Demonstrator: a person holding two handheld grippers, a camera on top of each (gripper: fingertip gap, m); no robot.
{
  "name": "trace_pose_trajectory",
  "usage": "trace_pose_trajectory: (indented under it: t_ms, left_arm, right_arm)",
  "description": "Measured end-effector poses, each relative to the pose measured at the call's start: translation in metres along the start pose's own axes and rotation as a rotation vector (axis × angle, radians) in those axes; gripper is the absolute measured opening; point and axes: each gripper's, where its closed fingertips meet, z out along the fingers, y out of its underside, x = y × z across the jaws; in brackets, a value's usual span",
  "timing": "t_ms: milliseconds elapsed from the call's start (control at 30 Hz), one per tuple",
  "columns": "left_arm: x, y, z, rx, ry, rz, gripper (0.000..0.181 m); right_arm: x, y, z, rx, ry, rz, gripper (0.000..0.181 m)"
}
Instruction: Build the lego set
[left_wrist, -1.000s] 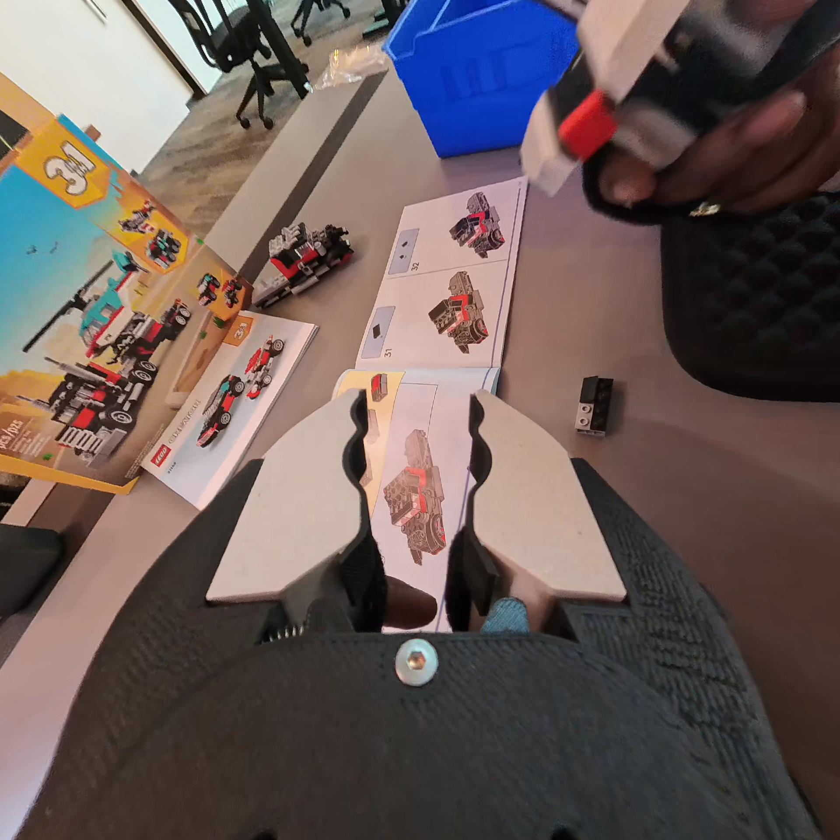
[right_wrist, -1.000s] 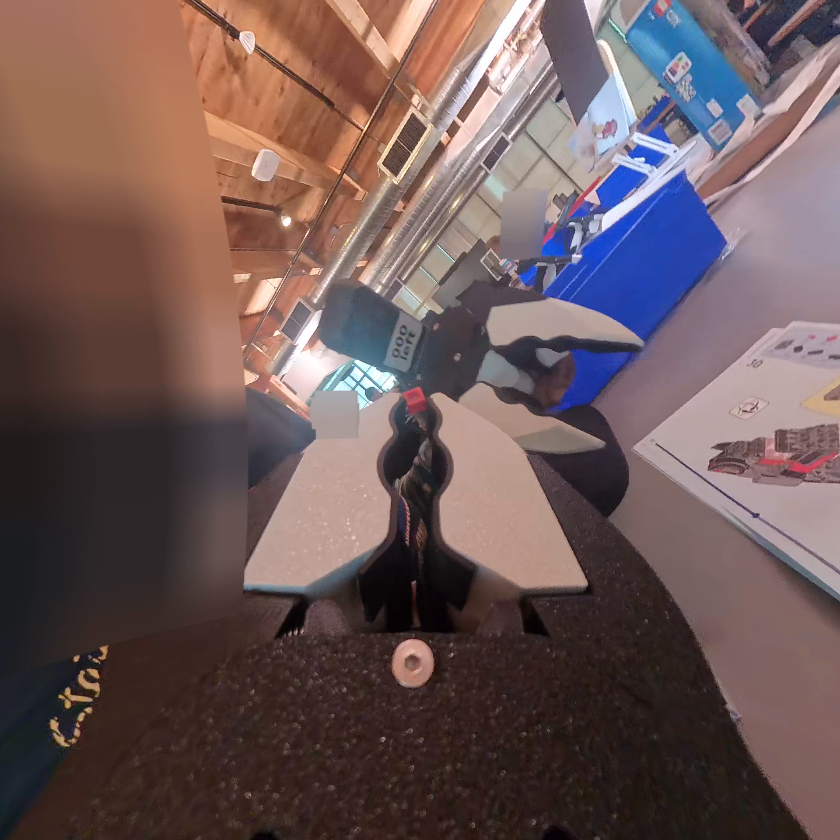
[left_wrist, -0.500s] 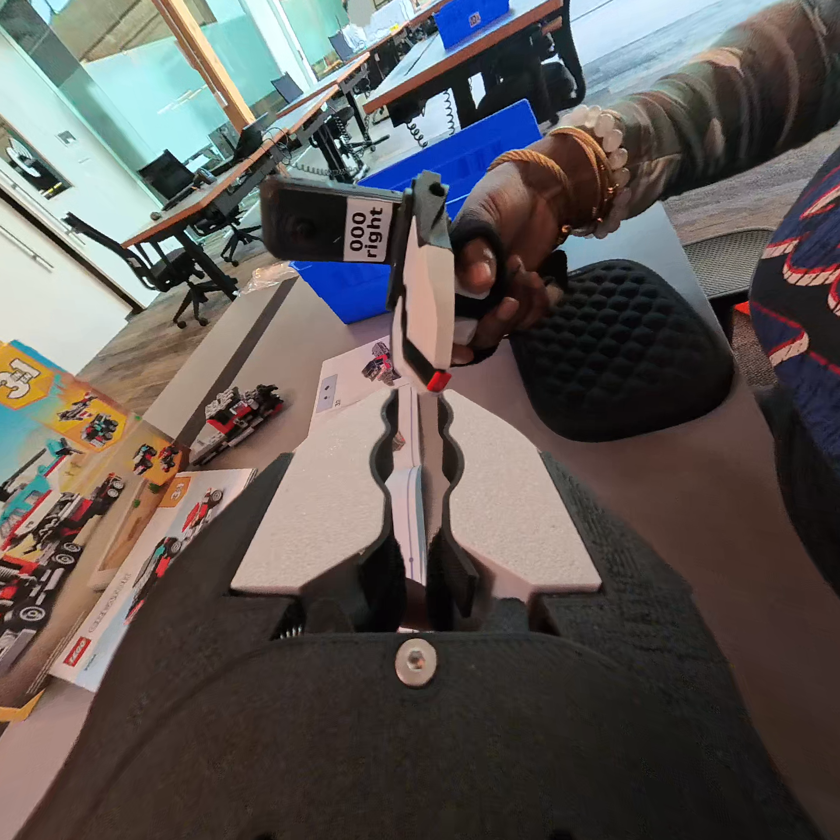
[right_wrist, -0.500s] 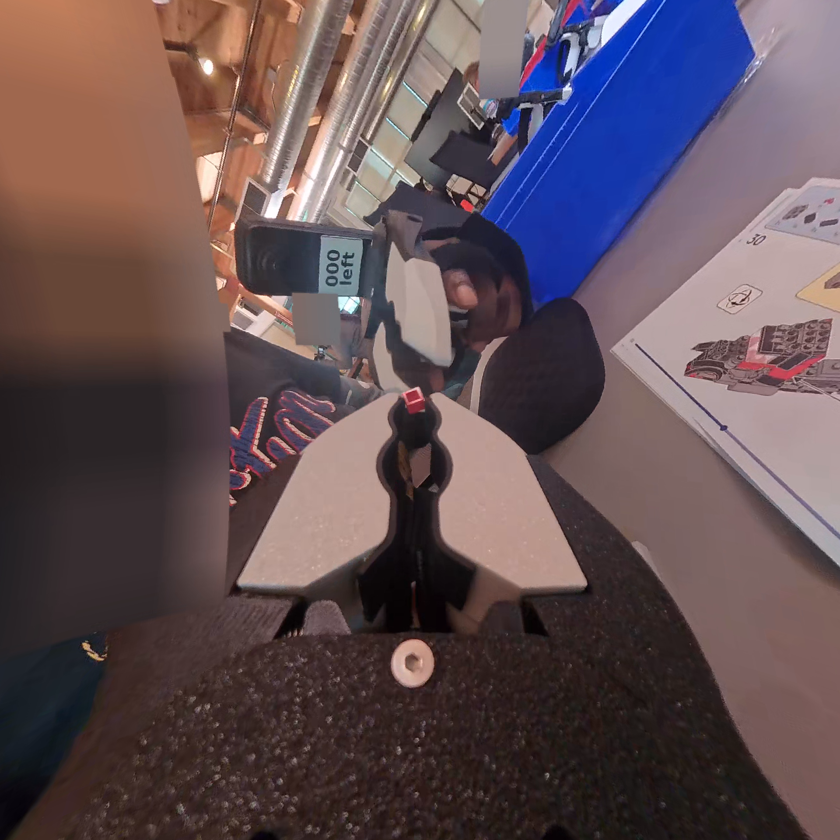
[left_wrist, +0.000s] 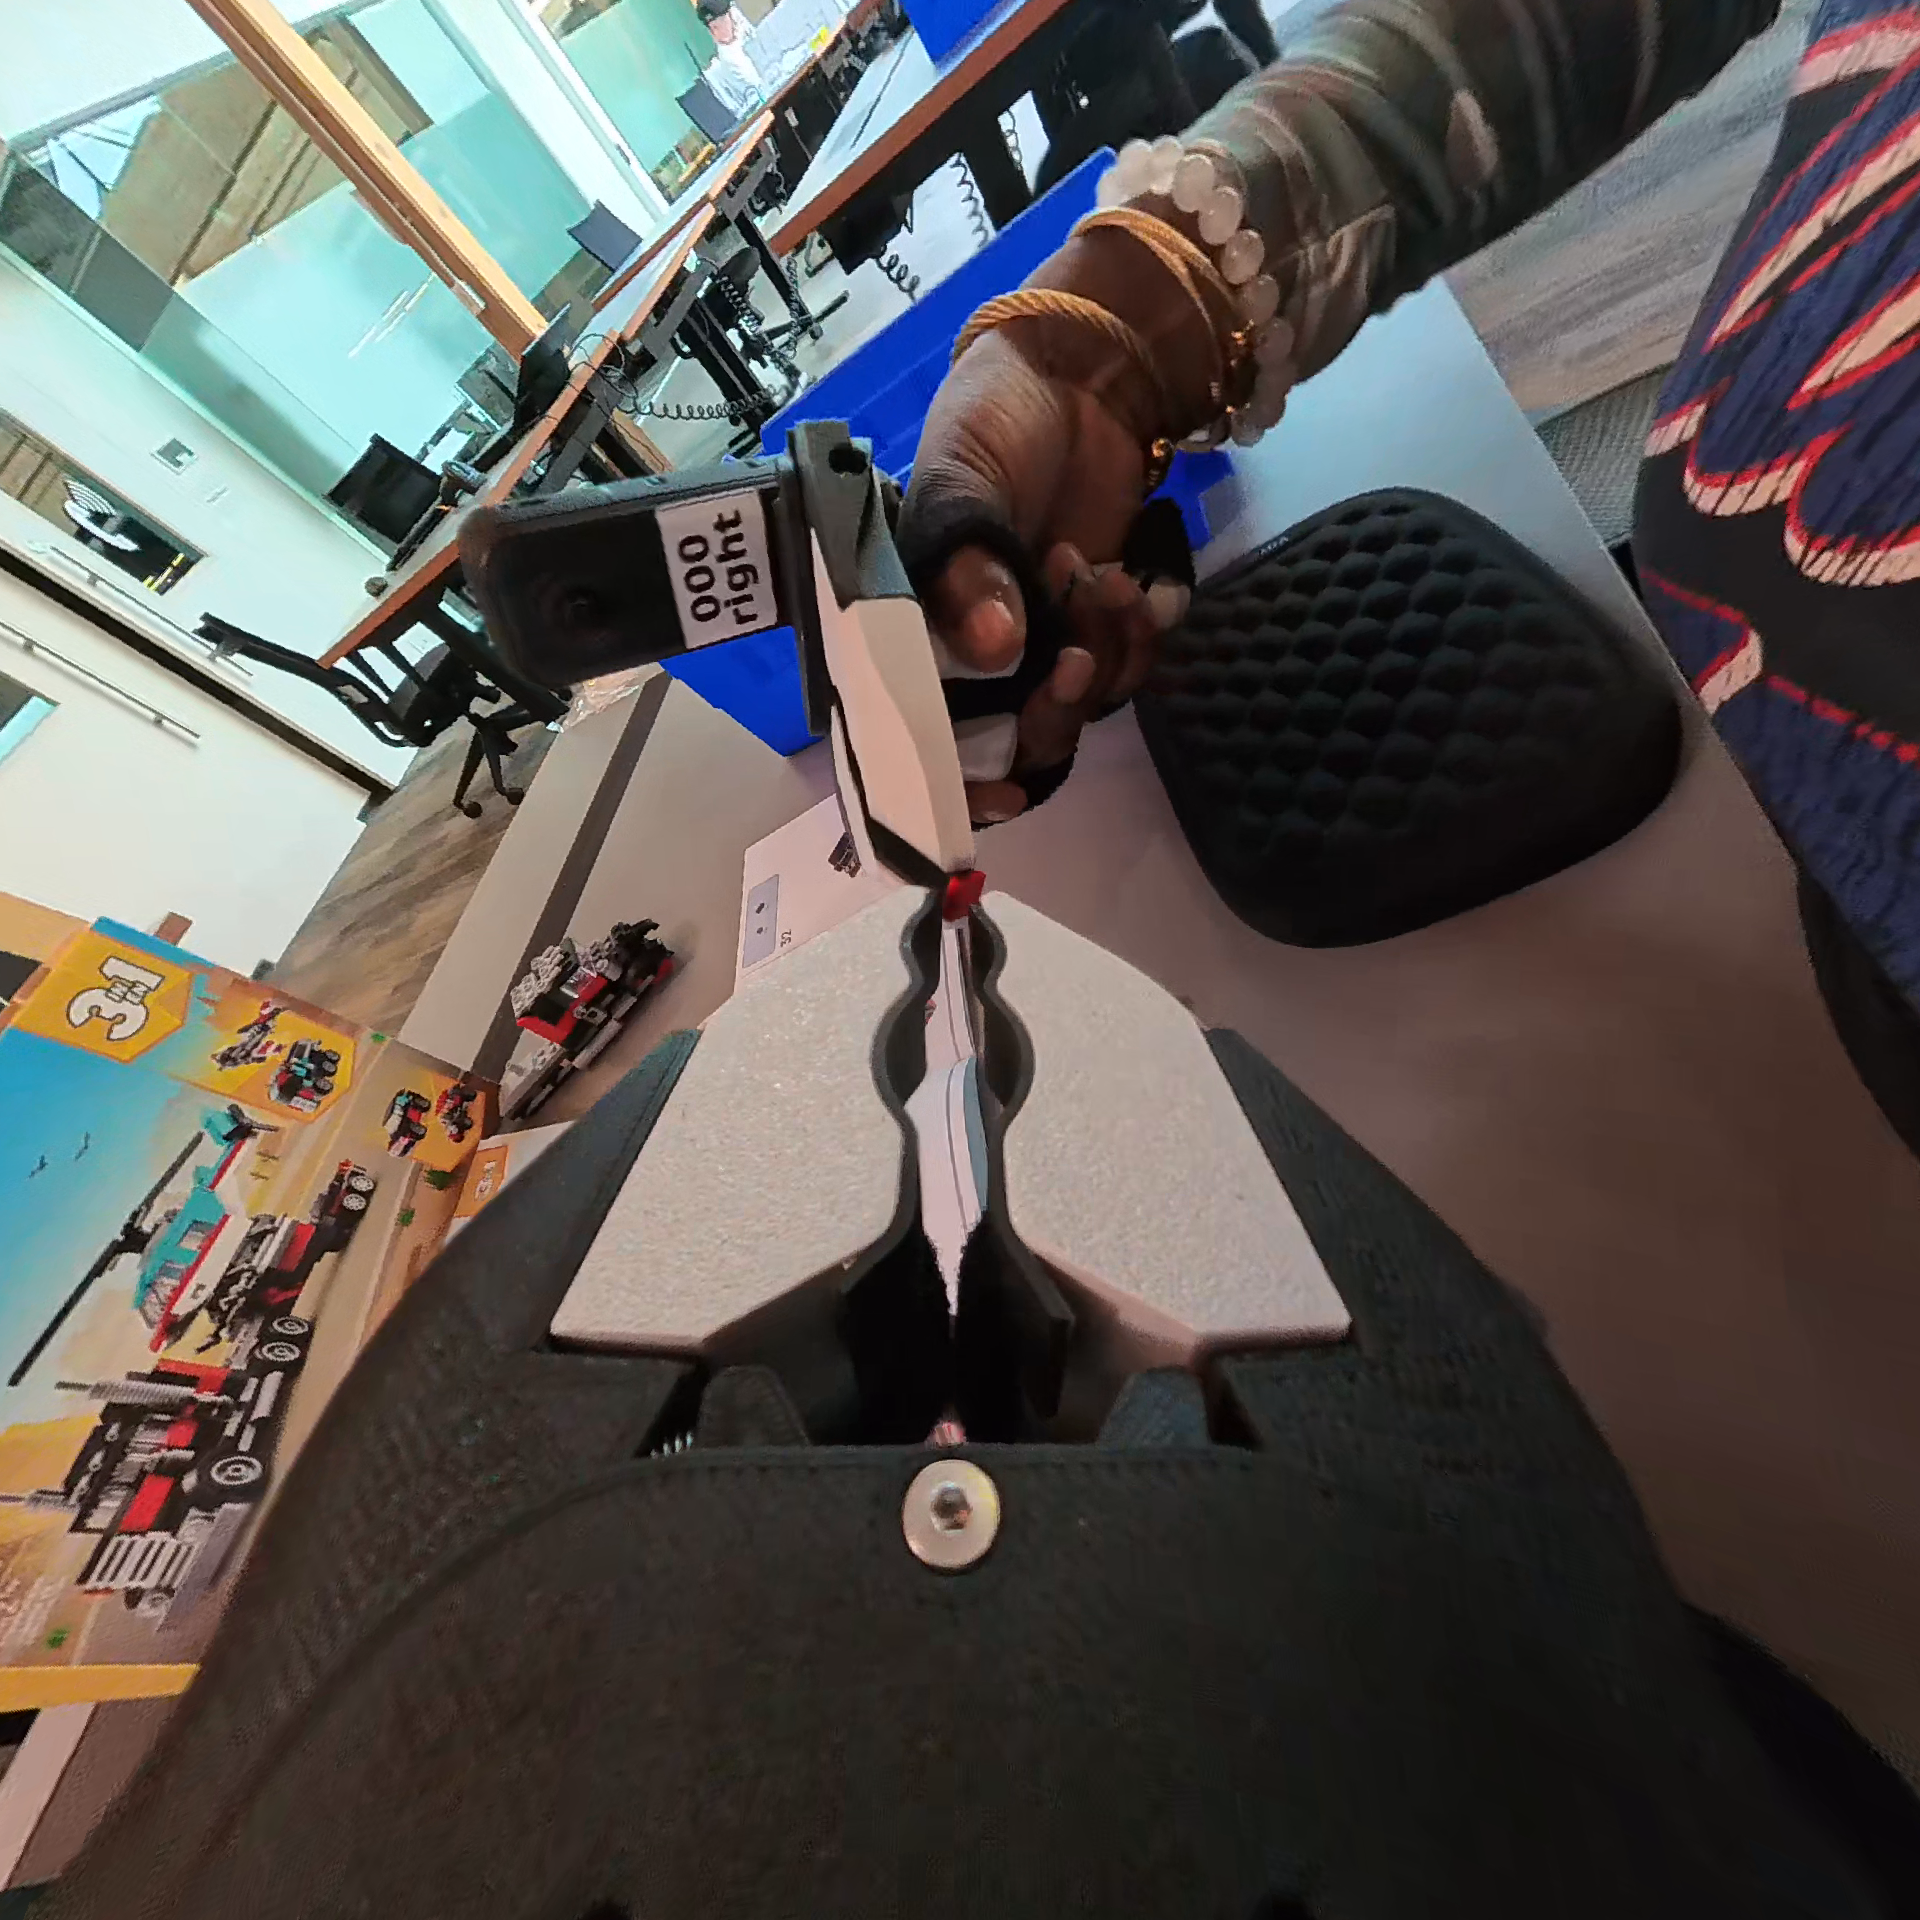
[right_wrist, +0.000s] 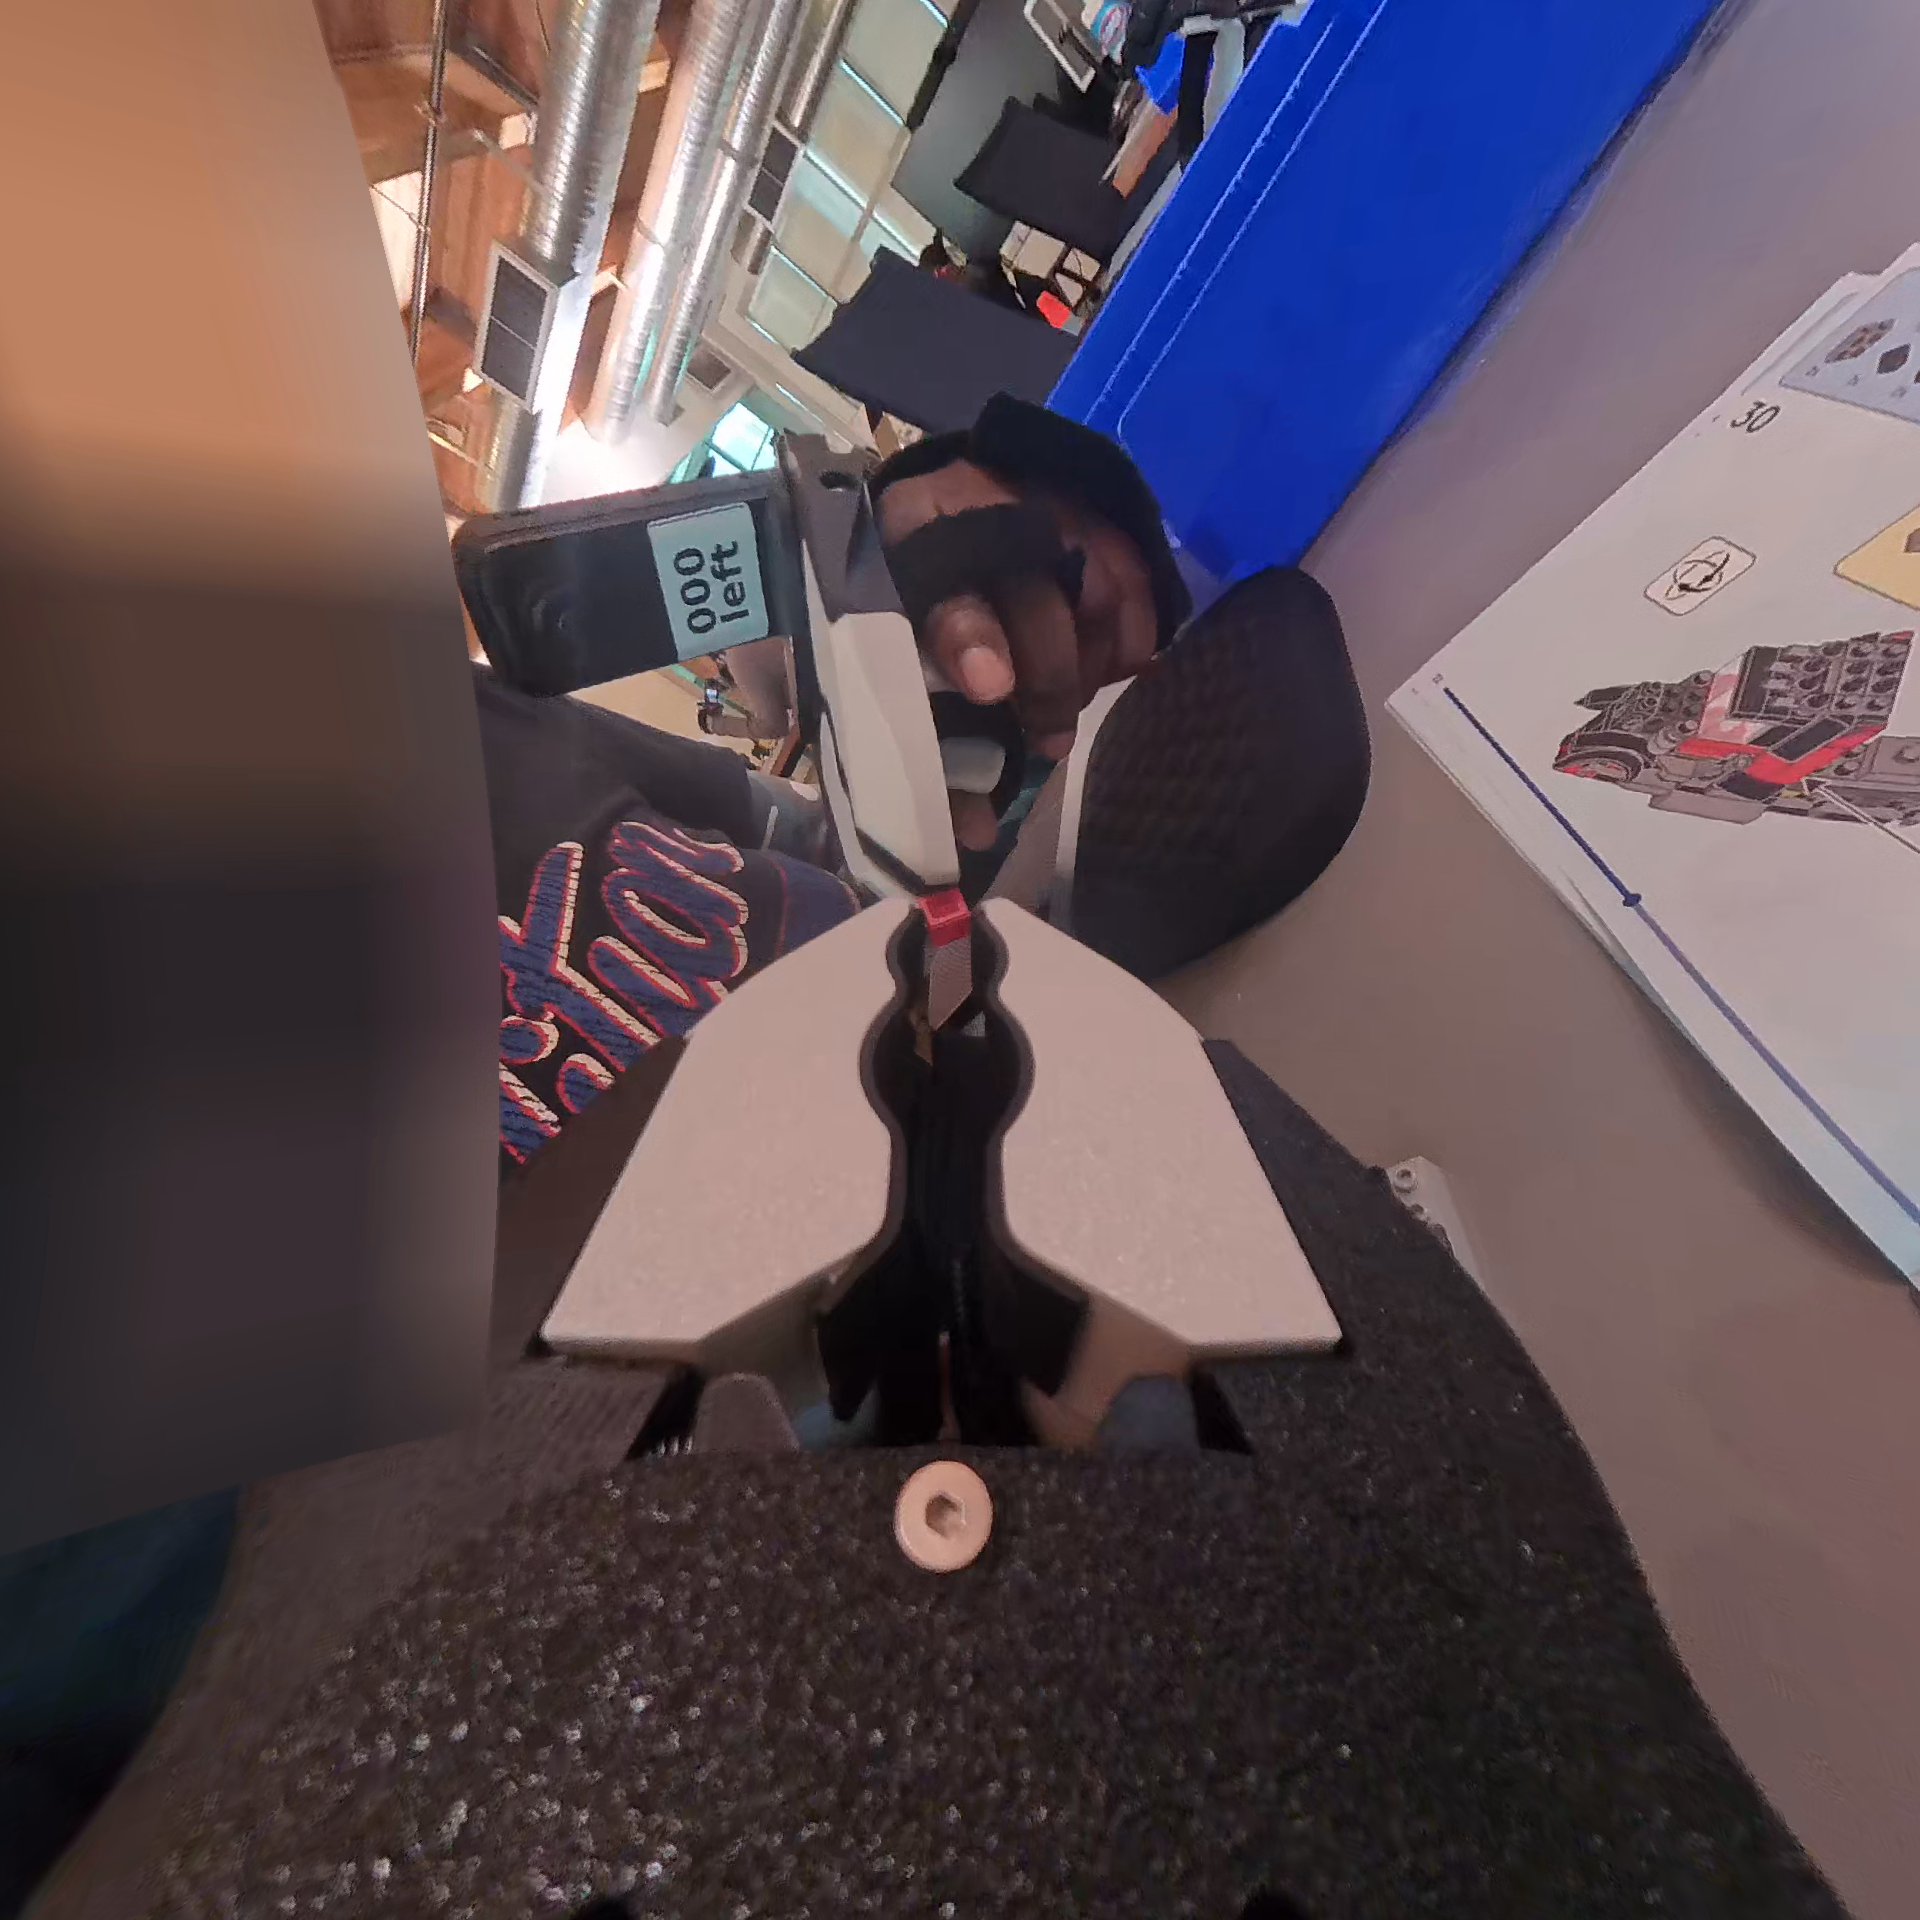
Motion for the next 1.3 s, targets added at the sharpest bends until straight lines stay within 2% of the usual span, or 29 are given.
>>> trace_pose_trajectory:
  t_ms: [233,300,333,400,467,533,600,633,733,900,1133,1233,1300]
  left_arm:
    - [0.008,0.005,0.005,-0.039,0.04,0.049,0.004]
    - [0.008,0.004,0.005,-0.036,0.045,0.01,0.004]
    - [0.006,0.003,0.004,-0.021,0.041,-0.057,0.003]
    - [-0.003,-0.004,0.002,0.072,0.04,-0.337,0.003]
    - [-0.012,-0.015,-0.005,0.262,0.094,-0.74,0.003]
    - [-0.018,-0.021,-0.012,0.426,0.203,-1.076,0.003]
    - [-0.017,-0.02,-0.013,0.492,0.285,-1.259,0.003]
    - [-0.015,-0.018,-0.012,0.503,0.32,-1.32,0.003]
    - [-0.008,-0.017,-0.008,0.511,0.413,-1.443,0.003]
    - [-0.004,-0.015,-0.004,0.499,0.46,-1.492,0.003]
    - [-0.005,-0.014,-0.003,0.496,0.457,-1.502,0.003]
    - [-0.006,-0.017,-0.004,0.492,0.448,-1.415,0.01]
    - [0.0,-0.003,0.001,0.34,0.361,-1.272,0.021]
  right_arm:
    - [0.003,0.009,0.0,-0.089,0.038,-0.015,0.008]
    - [0.001,0.009,0.0,-0.091,0.036,-0.029,0.009]
    - [-0.001,0.005,0.0,-0.069,0.036,-0.068,0.009]
    - [-0.007,-0.011,-0.005,0.023,0.075,-0.263,0.011]
    - [-0.011,-0.022,-0.01,0.058,0.211,-0.589,0.015]
    - [-0.01,-0.023,-0.014,-0.015,0.411,-0.961,0.015]
    - [-0.009,-0.022,-0.013,-0.117,0.573,-1.255,0.016]
    - [-0.009,-0.019,-0.011,-0.173,0.607,-1.349,0.016]
    - [-0.011,-0.013,-0.002,-0.255,0.615,-1.483,0.017]
    - [-0.013,-0.011,0.001,-0.286,0.603,-1.536,0.012]
    - [-0.01,-0.012,-0.001,-0.26,0.631,-1.508,0.008]
    - [-0.014,-0.014,-0.01,-0.152,0.644,-1.383,0.008]
    - [-0.009,-0.016,-0.027,-0.049,0.699,-1.203,0.008]
